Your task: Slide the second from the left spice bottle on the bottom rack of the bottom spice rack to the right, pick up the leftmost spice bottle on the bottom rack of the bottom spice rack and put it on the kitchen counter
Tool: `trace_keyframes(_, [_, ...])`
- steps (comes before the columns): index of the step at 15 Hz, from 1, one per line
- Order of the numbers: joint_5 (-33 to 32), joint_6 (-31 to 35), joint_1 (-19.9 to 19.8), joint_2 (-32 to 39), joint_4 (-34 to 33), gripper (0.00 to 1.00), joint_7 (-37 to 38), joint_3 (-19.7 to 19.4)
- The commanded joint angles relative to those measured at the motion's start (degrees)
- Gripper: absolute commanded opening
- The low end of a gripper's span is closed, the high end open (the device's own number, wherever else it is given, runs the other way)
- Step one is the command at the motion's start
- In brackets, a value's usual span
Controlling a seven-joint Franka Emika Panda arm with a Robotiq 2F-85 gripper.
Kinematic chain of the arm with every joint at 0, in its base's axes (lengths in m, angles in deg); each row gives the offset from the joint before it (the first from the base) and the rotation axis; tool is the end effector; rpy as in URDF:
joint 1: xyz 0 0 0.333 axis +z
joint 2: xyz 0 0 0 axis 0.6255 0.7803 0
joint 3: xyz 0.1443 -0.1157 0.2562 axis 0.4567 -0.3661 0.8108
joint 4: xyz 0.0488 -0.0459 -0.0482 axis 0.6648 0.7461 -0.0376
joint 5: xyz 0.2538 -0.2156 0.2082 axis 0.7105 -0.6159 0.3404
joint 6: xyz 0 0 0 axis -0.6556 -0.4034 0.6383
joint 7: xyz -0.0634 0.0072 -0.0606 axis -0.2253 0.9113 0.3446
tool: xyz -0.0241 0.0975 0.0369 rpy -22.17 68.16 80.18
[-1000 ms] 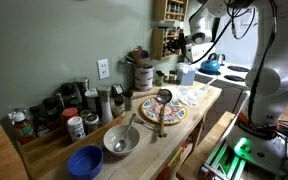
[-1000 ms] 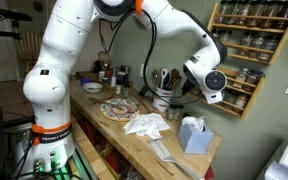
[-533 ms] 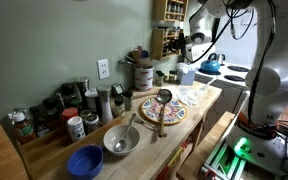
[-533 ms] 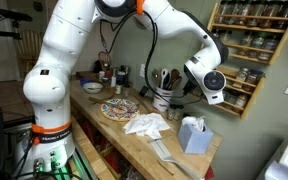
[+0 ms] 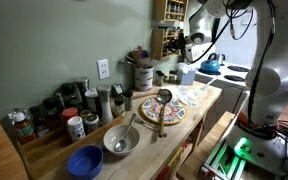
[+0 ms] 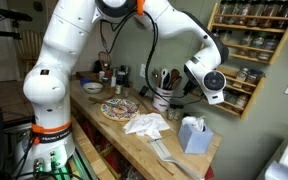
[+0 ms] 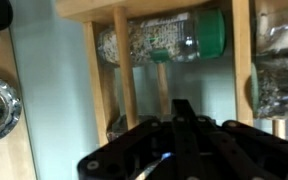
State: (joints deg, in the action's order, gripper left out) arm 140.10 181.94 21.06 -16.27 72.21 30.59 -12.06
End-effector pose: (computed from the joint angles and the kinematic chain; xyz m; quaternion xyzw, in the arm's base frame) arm 0.5683 -0.3259 0.3726 -0.6214 0.5270 -0.2971 0.4978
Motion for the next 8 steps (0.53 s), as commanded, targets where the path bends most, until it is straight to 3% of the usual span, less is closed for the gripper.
trace_keyframes(1, [-4.39,-5.22,-0.70,-0.87,0.98,0.00,-1.57,-0.34])
trace_keyframes(8, [-13.20,-13.47,-3.27,-3.53,1.62,0.00,-8.27,-2.76])
